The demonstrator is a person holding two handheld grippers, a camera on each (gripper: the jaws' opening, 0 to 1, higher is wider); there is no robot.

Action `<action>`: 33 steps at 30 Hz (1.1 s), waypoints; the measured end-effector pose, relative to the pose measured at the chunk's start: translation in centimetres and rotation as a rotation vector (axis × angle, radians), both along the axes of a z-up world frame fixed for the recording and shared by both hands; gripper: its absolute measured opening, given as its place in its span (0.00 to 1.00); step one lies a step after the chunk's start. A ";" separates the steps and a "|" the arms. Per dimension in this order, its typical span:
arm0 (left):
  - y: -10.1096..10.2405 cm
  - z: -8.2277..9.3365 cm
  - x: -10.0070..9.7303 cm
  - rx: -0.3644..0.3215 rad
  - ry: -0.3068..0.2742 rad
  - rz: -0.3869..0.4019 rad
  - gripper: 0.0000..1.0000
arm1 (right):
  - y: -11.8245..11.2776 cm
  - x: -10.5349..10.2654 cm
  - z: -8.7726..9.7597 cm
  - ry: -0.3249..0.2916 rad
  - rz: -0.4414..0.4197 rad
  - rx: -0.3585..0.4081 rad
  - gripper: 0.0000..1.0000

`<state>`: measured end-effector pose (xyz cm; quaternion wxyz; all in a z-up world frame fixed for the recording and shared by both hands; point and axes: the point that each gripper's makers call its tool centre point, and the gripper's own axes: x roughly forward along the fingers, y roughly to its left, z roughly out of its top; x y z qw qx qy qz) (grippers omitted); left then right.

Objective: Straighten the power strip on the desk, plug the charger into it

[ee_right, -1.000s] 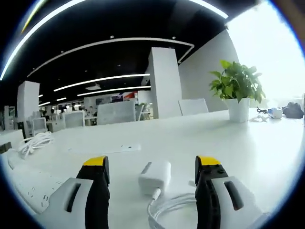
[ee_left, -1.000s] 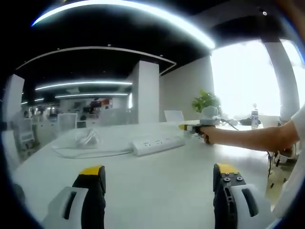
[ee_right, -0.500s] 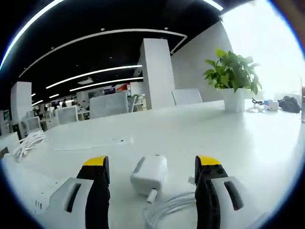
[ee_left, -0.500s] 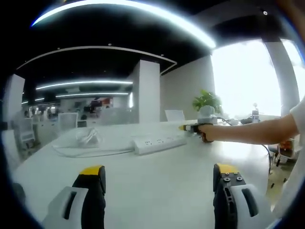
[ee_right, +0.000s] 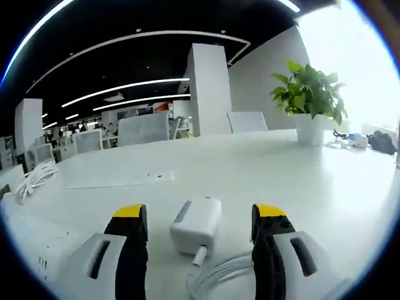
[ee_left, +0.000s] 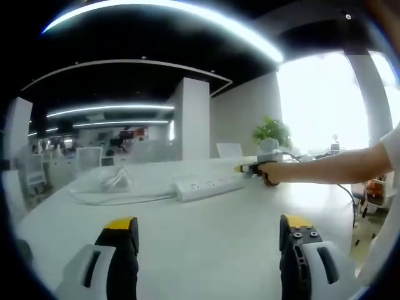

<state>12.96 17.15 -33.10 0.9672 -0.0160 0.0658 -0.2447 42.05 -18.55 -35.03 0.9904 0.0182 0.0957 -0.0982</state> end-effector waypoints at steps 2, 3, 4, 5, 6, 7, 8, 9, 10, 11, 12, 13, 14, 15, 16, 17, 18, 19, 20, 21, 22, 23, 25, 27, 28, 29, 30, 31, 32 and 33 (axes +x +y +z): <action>-0.1 0.1 0.0 0.000 -0.002 -0.001 0.96 | 0.2 0.2 -0.1 0.000 0.012 0.008 0.64; -0.1 0.1 0.0 0.000 -0.003 -0.002 0.97 | 0.3 0.4 -0.2 0.004 0.019 0.014 0.63; -0.2 0.1 0.0 -0.001 -0.004 -0.004 0.97 | 0.3 0.4 -0.2 0.003 0.019 0.021 0.61; -0.2 0.1 0.0 -0.003 -0.004 -0.007 0.96 | 0.3 0.5 0.0 -0.008 0.017 0.034 0.59; -0.3 0.1 0.1 -0.004 -0.002 -0.008 0.97 | 0.4 0.6 0.1 -0.017 0.028 0.032 0.54; -0.4 0.1 0.1 -0.001 -0.001 -0.007 0.97 | 0.6 0.8 0.1 -0.018 0.042 0.033 0.50; -0.4 0.0 0.2 0.001 0.000 -0.008 0.97 | 0.6 0.9 0.2 -0.022 0.045 0.038 0.48; -0.5 0.0 0.2 0.001 0.002 -0.008 0.97 | 0.7 1.0 0.2 -0.023 0.052 0.037 0.46; -0.5 0.0 0.2 0.000 0.002 -0.010 0.97 | 1.0 1.1 0.0 -0.017 0.068 0.037 0.46; -0.6 0.0 0.2 0.000 0.001 -0.012 0.97 | 1.0 1.1 0.0 -0.019 0.066 0.044 0.46; -0.7 0.0 0.3 0.001 0.001 -0.013 0.97 | 0.9 1.1 -0.1 -0.016 0.060 0.046 0.46; -0.7 0.0 0.3 0.002 0.002 -0.013 0.97 | 0.8 1.0 -0.1 -0.015 0.058 0.047 0.46; -0.7 0.0 0.3 0.002 0.002 -0.013 0.97 | 0.7 1.0 -0.2 -0.012 0.056 0.048 0.46; -0.8 0.0 0.3 0.001 0.002 -0.014 0.97 | 0.6 1.0 -0.3 -0.007 0.052 0.047 0.46; -0.8 0.0 0.3 0.002 0.003 -0.014 0.97 | 0.5 1.0 -0.4 -0.004 0.048 0.047 0.46; -0.8 0.0 0.3 0.003 0.003 -0.014 0.97 | 0.5 1.1 -0.4 -0.001 0.046 0.048 0.46; -0.8 0.0 0.3 0.003 0.002 -0.014 0.97 | 0.4 1.2 -0.5 0.004 0.042 0.041 0.45; -0.8 0.0 0.3 0.002 0.002 -0.015 0.96 | 0.2 1.3 -0.5 0.008 0.039 0.027 0.45; -0.8 0.0 0.3 0.002 0.003 -0.015 0.96 | 0.0 1.3 -0.4 0.009 0.028 0.014 0.44; -0.8 -0.1 0.3 0.003 0.004 -0.015 0.97 | 0.0 1.3 -0.4 0.008 0.024 0.013 0.44; -0.8 -0.1 0.3 0.003 0.004 -0.015 0.97 | 0.0 1.4 -0.4 0.010 0.023 0.008 0.43; -0.8 -0.1 0.2 0.003 0.005 -0.014 0.97 | 0.0 1.3 -0.6 0.018 0.024 0.006 0.43; -0.8 -0.2 0.2 0.003 0.007 -0.013 0.97 | 0.0 1.2 -0.7 0.026 0.023 0.007 0.42; -0.7 -0.2 0.2 0.003 0.008 -0.012 0.97 | 0.0 1.1 -0.8 0.030 0.023 0.004 0.42; -0.7 -0.2 0.3 0.004 0.008 -0.013 0.97 | -0.1 1.1 -0.9 0.031 0.022 0.004 0.43; -0.7 -0.2 0.3 0.005 0.008 -0.013 0.97 | -0.1 1.1 -0.9 0.033 0.021 0.003 0.43; -0.8 -0.1 0.3 0.007 0.008 -0.014 0.97 | -0.1 1.0 -0.9 0.035 0.019 0.000 0.43; -0.8 -0.1 0.3 0.007 0.007 -0.015 0.97 | -0.1 1.0 -1.0 0.036 0.018 -0.004 0.43; -0.8 0.0 0.4 0.007 0.005 -0.016 0.97 | 0.0 1.0 -1.0 0.037 0.022 -0.013 0.43; -0.8 0.1 0.4 0.006 0.003 -0.017 0.96 | 0.1 0.9 -1.0 0.038 0.023 -0.013 0.43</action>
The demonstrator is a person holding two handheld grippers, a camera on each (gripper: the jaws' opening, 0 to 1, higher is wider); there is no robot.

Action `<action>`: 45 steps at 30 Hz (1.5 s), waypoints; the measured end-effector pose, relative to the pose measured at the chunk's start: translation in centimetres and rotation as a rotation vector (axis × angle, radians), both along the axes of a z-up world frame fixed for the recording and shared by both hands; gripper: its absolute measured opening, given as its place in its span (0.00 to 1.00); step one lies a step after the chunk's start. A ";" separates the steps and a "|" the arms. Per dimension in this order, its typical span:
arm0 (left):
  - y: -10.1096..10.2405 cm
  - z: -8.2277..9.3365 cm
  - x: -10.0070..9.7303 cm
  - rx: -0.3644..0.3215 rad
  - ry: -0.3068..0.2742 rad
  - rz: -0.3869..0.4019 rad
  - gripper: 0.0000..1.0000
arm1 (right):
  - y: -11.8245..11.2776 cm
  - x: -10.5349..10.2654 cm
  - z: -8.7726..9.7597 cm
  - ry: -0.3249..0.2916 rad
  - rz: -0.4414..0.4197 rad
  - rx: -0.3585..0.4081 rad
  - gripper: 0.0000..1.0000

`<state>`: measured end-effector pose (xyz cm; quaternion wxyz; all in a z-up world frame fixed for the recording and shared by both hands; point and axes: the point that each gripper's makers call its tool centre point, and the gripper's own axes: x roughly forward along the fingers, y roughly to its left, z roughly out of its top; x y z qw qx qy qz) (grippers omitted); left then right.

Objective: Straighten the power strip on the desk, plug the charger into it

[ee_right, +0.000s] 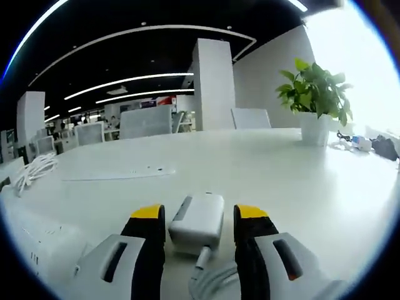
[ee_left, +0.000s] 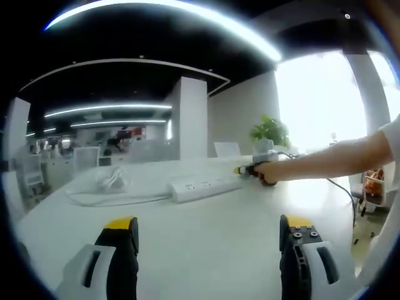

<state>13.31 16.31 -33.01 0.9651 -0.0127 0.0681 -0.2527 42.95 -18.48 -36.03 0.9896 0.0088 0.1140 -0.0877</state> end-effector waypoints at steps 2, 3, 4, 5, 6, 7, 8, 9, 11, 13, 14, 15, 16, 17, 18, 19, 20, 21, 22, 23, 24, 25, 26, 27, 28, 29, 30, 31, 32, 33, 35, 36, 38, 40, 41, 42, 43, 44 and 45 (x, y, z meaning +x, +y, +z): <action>0.0 0.1 0.0 -0.001 -0.005 0.000 0.96 | -0.1 -0.2 -0.1 0.001 -0.007 0.011 0.41; 0.0 0.2 0.0 -0.002 -0.005 -0.001 0.96 | -0.2 -0.2 -0.1 0.000 -0.012 0.023 0.41; 0.0 0.2 0.0 -0.002 -0.004 -0.001 0.96 | -0.3 0.0 -0.1 0.000 -0.014 0.025 0.41; 0.0 0.2 0.0 -0.001 -0.004 0.000 0.96 | -0.3 0.0 -0.1 0.000 -0.015 0.028 0.40; 0.0 0.1 0.0 0.000 -0.003 -0.001 0.96 | -0.3 0.0 -0.2 0.000 -0.014 0.028 0.39; 0.0 0.1 0.0 -0.001 -0.002 -0.001 0.96 | -0.2 -0.1 -0.2 0.000 -0.012 0.027 0.38; -0.1 0.1 0.0 -0.001 -0.001 -0.001 0.96 | -0.1 -0.1 -0.2 0.002 -0.008 0.022 0.36; -0.1 0.2 0.1 0.000 -0.002 -0.001 0.96 | 0.1 -0.1 -0.2 0.001 -0.002 0.019 0.35; -0.1 0.3 0.1 -0.002 -0.005 -0.002 0.96 | 0.3 -0.2 -0.2 0.001 0.005 0.019 0.33; -0.1 0.4 0.1 0.001 -0.005 -0.003 0.96 | 0.2 0.0 -0.1 0.001 0.003 0.023 0.33; -0.1 0.4 0.1 0.002 -0.005 -0.004 0.96 | 0.1 0.2 -0.1 0.003 0.005 0.023 0.33; -0.2 0.5 0.1 0.003 -0.005 -0.004 0.96 | 0.1 0.3 -0.1 0.003 0.007 0.023 0.33; -0.2 0.5 0.1 0.003 -0.007 -0.006 0.96 | 0.2 0.2 -0.1 0.002 0.009 0.022 0.33; -0.2 0.6 0.1 0.004 -0.008 -0.007 0.96 | 0.2 0.1 -0.1 0.003 0.011 0.019 0.32; -0.3 0.6 0.1 0.005 -0.008 -0.008 0.96 | 0.3 0.0 -0.1 0.003 0.013 0.019 0.32; -0.3 0.6 0.1 0.007 -0.007 -0.010 0.96 | 0.3 0.0 -0.1 0.003 0.014 0.021 0.32; -0.4 0.6 0.1 0.009 -0.007 -0.011 0.96 | 0.4 -0.1 -0.1 0.004 0.019 0.019 0.31; -0.4 0.7 0.1 0.010 -0.009 -0.013 0.96 | 0.4 -0.2 -0.1 0.004 0.022 0.021 0.31; -0.4 0.7 0.1 0.010 -0.010 -0.013 0.96 | 0.5 -0.3 -0.1 0.002 0.024 0.027 0.30; -0.4 0.8 0.1 0.010 -0.010 -0.013 0.96 | 0.5 -0.3 0.0 0.000 0.025 0.035 0.30; -0.4 0.8 0.1 0.010 -0.011 -0.012 0.96 | 0.5 -0.3 0.0 -0.002 0.026 0.043 0.29; -0.4 0.8 0.1 0.011 -0.011 -0.012 0.96 | 0.5 -0.3 0.0 -0.005 0.027 0.055 0.28; -0.4 0.8 0.1 0.012 -0.011 -0.012 0.96 | 0.5 -0.4 0.0 -0.007 0.028 0.068 0.28; -0.4 0.8 0.1 0.013 -0.011 -0.012 0.96 | 0.5 -0.5 0.0 -0.010 0.029 0.086 0.28; -0.4 0.8 0.0 0.014 -0.012 -0.013 0.96 | 0.5 -0.5 0.0 -0.011 0.033 0.095 0.28; -0.5 0.9 0.0 0.015 -0.013 -0.014 0.96 | 0.6 -0.5 0.0 -0.012 0.037 0.109 0.28; -0.5 0.9 0.0 0.015 -0.013 -0.014 0.96 | 0.7 -0.6 0.0 -0.014 0.038 0.121 0.28; -0.5 0.9 0.0 0.016 -0.013 -0.014 0.96 | 0.7 -0.6 0.0 -0.016 0.038 0.127 0.28; -0.5 0.9 0.0 0.016 -0.014 -0.014 0.96 | 0.8 -0.8 0.0 -0.018 0.039 0.139 0.28; -0.5 1.0 0.0 0.016 -0.015 -0.014 0.96 | 0.9 -0.9 0.0 -0.022 0.043 0.155 0.28; -0.5 1.1 -0.1 0.016 -0.017 -0.014 0.96 | 1.2 -1.1 0.0 -0.023 0.054 0.164 0.28; -0.6 1.1 -0.1 0.016 -0.018 -0.015 0.96 | 1.3 -1.2 0.0 -0.023 0.058 0.166 0.28; -0.6 1.1 -0.1 0.018 -0.019 -0.015 0.96 | 1.7 -1.4 0.0 -0.025 0.074 0.155 0.28; -0.6 1.2 -0.2 0.018 -0.020 -0.015 0.96 | 1.9 -1.5 0.1 -0.026 0.082 0.147 0.28; -0.6 1.2 -0.2 0.018 -0.020 -0.014 0.96 | 1.9 -1.4 0.1 -0.024 0.084 0.147 0.28; -0.6 1.2 -0.3 0.019 -0.021 -0.013 0.96 | 1.8 -0.9 0.1 -0.023 0.090 0.148 0.28; -0.6 1.2 -0.3 0.020 -0.021 -0.013 0.96 | 1.8 -1.0 0.2 -0.025 0.092 0.149 0.28; -0.6 1.2 -0.3 0.021 -0.021 -0.012 0.96 | 1.9 -1.0 0.2 -0.028 0.093 0.149 0.28; -0.6 1.2 -0.4 0.021 -0.021 -0.011 0.96 | 1.9 -1.1 0.2 -0.028 0.097 0.151 0.28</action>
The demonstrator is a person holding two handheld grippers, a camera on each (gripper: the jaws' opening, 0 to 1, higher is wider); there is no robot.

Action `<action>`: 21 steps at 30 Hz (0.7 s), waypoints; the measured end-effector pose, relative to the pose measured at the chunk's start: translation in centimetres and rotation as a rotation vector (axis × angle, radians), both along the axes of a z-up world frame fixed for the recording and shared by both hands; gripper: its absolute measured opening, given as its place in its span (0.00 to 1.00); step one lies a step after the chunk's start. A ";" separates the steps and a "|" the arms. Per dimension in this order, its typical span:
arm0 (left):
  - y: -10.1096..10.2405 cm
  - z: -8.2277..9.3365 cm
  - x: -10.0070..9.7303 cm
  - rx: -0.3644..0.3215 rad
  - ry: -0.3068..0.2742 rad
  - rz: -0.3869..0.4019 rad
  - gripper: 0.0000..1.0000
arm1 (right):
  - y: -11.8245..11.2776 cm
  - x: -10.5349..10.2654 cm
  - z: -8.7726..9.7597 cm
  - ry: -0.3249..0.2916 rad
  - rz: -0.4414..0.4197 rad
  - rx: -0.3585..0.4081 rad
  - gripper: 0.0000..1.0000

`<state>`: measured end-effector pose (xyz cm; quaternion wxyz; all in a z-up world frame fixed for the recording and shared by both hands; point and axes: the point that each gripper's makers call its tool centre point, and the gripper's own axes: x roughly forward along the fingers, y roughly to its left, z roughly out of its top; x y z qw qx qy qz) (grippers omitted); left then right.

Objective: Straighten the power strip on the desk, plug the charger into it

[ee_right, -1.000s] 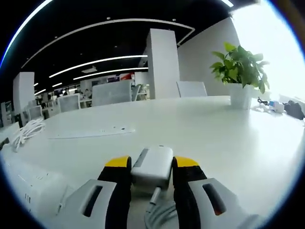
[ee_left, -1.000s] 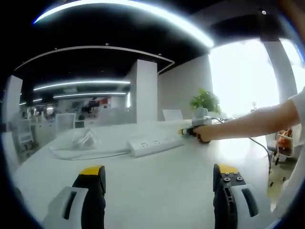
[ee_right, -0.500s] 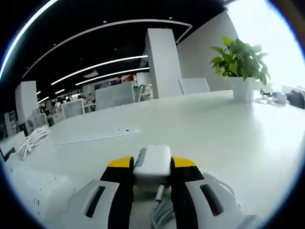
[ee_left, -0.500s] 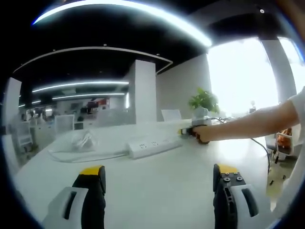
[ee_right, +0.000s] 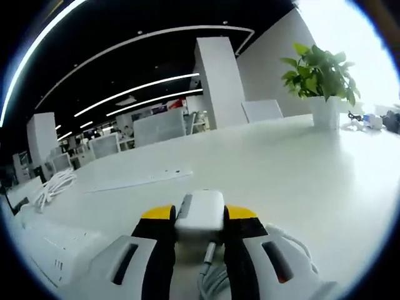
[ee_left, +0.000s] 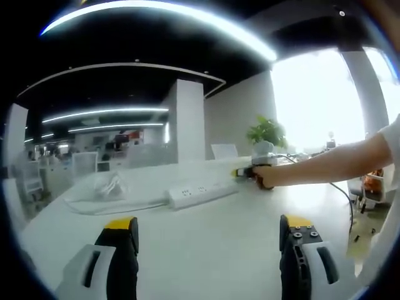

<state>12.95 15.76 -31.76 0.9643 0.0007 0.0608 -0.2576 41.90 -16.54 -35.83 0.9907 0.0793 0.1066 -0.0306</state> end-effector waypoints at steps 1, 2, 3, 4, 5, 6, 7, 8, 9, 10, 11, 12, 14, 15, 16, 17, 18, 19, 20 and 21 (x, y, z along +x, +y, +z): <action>0.0 0.0 0.0 0.001 -0.001 0.000 0.96 | 0.1 0.0 0.0 0.002 0.002 0.005 0.28; 0.0 0.0 0.0 0.001 -0.002 0.000 0.96 | 0.1 -0.1 0.0 0.002 0.004 0.005 0.28; -0.1 0.1 -0.1 0.002 -0.002 -0.001 0.96 | 0.2 -0.2 0.0 -0.001 0.007 0.006 0.28; -0.1 0.1 -0.1 0.002 -0.002 -0.001 0.96 | 0.2 -0.2 0.1 -0.004 0.009 0.007 0.28; -0.2 0.1 -0.1 0.004 -0.003 -0.002 0.96 | 0.3 -0.3 0.1 -0.007 0.014 0.008 0.28; -0.2 0.1 -0.1 0.004 -0.003 -0.003 0.96 | 0.4 -0.4 0.1 -0.007 0.018 0.014 0.28; -0.2 0.2 -0.1 0.004 -0.003 -0.002 0.96 | 0.4 -0.5 0.1 -0.008 0.022 0.025 0.28; -0.3 0.2 -0.1 0.004 -0.003 -0.002 0.96 | 0.4 -0.5 0.1 -0.009 0.024 0.034 0.28; -0.3 0.2 -0.1 0.006 -0.004 -0.003 0.96 | 0.3 -0.7 0.3 -0.016 0.016 0.041 0.28; -0.3 0.2 -0.1 0.006 -0.005 -0.003 0.96 | 0.2 -0.7 0.3 -0.021 0.011 0.038 0.28; -0.4 0.3 -0.1 0.005 -0.005 -0.004 0.96 | 0.2 -0.8 0.5 -0.031 0.007 0.032 0.28; -0.4 0.3 -0.1 0.003 -0.005 -0.004 0.96 | 0.3 -0.8 0.6 -0.032 0.016 0.040 0.28; -0.4 0.3 -0.1 0.005 -0.006 -0.003 0.96 | 0.4 -0.9 0.5 -0.030 0.025 0.055 0.28; -0.4 0.4 -0.1 0.005 -0.007 -0.003 0.96 | 0.3 -0.9 0.6 -0.038 0.021 0.063 0.28; -0.4 0.4 -0.1 0.004 -0.007 -0.004 0.96 | 0.2 -1.0 0.7 -0.040 0.024 0.069 0.28; -0.4 0.4 -0.2 0.006 -0.008 -0.004 0.96 | 0.3 -0.9 0.7 -0.042 0.027 0.071 0.28; -0.4 0.5 -0.2 0.007 -0.009 -0.004 0.96 | 0.4 -1.0 0.8 -0.043 0.031 0.071 0.28; -0.4 0.5 -0.2 0.008 -0.009 -0.004 0.96 | 0.5 -1.0 0.8 -0.046 0.036 0.072 0.28; -0.4 0.5 -0.2 0.007 -0.009 -0.004 0.96 | 0.6 -1.0 0.9 -0.049 0.041 0.072 0.28; -0.4 0.5 -0.2 0.007 -0.010 -0.004 0.96 | 0.7 -1.0 1.0 -0.051 0.048 0.068 0.28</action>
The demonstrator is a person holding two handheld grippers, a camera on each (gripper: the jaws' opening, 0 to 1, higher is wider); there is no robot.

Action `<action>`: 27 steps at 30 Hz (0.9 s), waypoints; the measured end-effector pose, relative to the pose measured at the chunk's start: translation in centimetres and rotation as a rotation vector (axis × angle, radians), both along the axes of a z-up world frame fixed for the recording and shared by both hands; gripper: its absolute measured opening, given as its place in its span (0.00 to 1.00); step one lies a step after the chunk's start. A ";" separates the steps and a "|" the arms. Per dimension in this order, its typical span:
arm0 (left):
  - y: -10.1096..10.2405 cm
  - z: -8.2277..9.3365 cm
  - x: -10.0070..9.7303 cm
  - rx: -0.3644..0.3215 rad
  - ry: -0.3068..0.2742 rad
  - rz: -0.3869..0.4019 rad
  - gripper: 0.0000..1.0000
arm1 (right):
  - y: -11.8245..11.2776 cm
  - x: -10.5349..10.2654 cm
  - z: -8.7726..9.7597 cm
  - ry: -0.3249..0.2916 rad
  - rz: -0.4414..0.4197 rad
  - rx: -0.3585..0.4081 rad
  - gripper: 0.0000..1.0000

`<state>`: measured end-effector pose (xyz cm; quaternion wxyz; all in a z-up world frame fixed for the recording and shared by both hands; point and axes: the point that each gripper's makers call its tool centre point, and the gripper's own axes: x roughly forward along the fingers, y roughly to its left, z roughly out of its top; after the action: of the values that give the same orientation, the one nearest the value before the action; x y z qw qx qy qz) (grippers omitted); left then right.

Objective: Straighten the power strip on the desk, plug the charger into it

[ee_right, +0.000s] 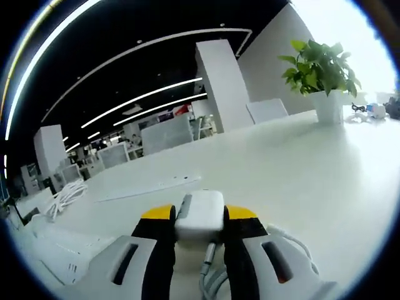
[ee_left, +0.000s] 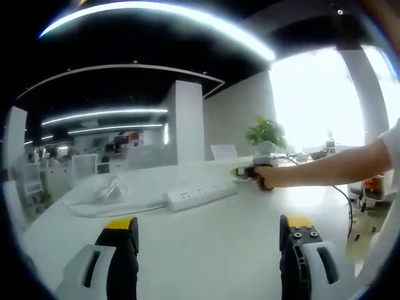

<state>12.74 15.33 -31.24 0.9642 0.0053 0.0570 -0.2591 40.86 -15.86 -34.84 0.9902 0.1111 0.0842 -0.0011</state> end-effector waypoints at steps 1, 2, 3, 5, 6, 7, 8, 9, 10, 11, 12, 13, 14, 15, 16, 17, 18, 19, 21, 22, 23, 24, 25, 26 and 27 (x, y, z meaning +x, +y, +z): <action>0.0 0.0 0.0 0.000 -0.001 0.001 0.96 | 0.1 0.0 0.1 -0.002 0.004 -0.002 0.28; 0.0 0.0 0.0 0.000 -0.002 0.002 0.96 | 0.2 0.0 0.1 -0.005 0.008 -0.005 0.28; 0.1 0.0 0.0 -0.001 -0.002 0.002 0.96 | 0.2 0.0 0.2 -0.006 0.012 -0.006 0.28; 0.1 0.0 -0.1 0.000 0.001 0.004 0.96 | 0.3 0.0 0.2 -0.009 0.018 -0.004 0.28; 0.1 -0.1 -0.1 0.003 0.001 0.004 0.96 | 0.2 0.0 0.3 -0.011 0.020 -0.012 0.28; 0.1 -0.1 -0.2 0.002 0.001 0.004 0.96 | 0.1 0.0 0.5 -0.018 0.023 -0.024 0.28; 0.1 -0.1 -0.2 0.001 0.001 0.005 0.96 | 0.2 0.0 0.6 -0.020 0.032 -0.032 0.27; 0.2 -0.1 -0.2 0.001 0.001 0.006 0.96 | 0.1 0.0 0.7 -0.023 0.036 -0.040 0.27; 0.2 -0.1 -0.2 0.001 0.001 0.007 0.96 | 0.1 0.0 0.9 -0.028 0.041 -0.051 0.27; 0.2 -0.2 -0.2 0.000 0.002 0.008 0.96 | 0.2 0.0 1.1 -0.035 0.055 -0.066 0.27; 0.2 -0.2 -0.2 0.000 0.003 0.009 0.96 | 0.1 0.0 1.2 -0.038 0.057 -0.074 0.27; 0.2 -0.2 -0.2 0.000 0.004 0.009 0.96 | 0.1 0.0 1.6 -0.050 0.073 -0.102 0.27; 0.2 -0.3 -0.2 0.000 0.004 0.008 0.96 | 0.1 0.0 1.9 -0.058 0.082 -0.123 0.27; 0.1 -0.3 -0.2 -0.001 0.004 0.007 0.96 | 0.2 -0.1 2.2 -0.063 0.088 -0.133 0.28; 0.1 -0.3 -0.2 -0.002 0.005 0.005 0.96 | 0.2 -0.2 2.4 -0.069 0.099 -0.144 0.28; 0.0 -0.4 -0.2 -0.002 0.005 0.004 0.96 | 0.2 -0.2 2.6 -0.075 0.105 -0.151 0.28; 0.0 -0.4 -0.1 -0.002 0.006 0.004 0.96 | 0.1 -0.3 2.7 -0.076 0.105 -0.161 0.28; -0.1 -0.5 -0.1 -0.002 0.007 0.003 0.96 | 0.1 -0.3 2.8 -0.074 0.107 -0.163 0.28; -0.2 -0.5 -0.1 -0.005 0.008 0.001 0.96 | 0.1 -0.3 2.9 -0.078 0.119 -0.164 0.28; -0.4 -0.6 -0.1 -0.006 0.008 -0.002 0.96 | 0.1 0.0 3.0 -0.080 0.130 -0.173 0.28; -0.4 -0.6 -0.1 -0.006 0.008 -0.004 0.96 | 0.1 0.0 3.2 -0.086 0.138 -0.188 0.28; -0.5 -0.6 -0.1 -0.007 0.009 -0.006 0.96 | 0.2 0.0 3.3 -0.088 0.145 -0.198 0.28; -0.6 -0.6 -0.1 -0.006 0.009 -0.007 0.96 | 0.2 -0.1 3.4 -0.089 0.152 -0.208 0.28; -0.6 -0.6 -0.1 -0.005 0.009 -0.008 0.96 | 0.3 -0.1 3.5 -0.092 0.161 -0.214 0.28; -0.6 -0.6 -0.1 -0.004 0.010 -0.008 0.96 | 0.4 -0.2 3.6 -0.094 0.168 -0.218 0.28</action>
<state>12.60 14.76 -31.87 0.9628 0.0021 0.0610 -0.2631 40.62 -15.48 -31.19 0.9959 -0.0044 0.0463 0.0779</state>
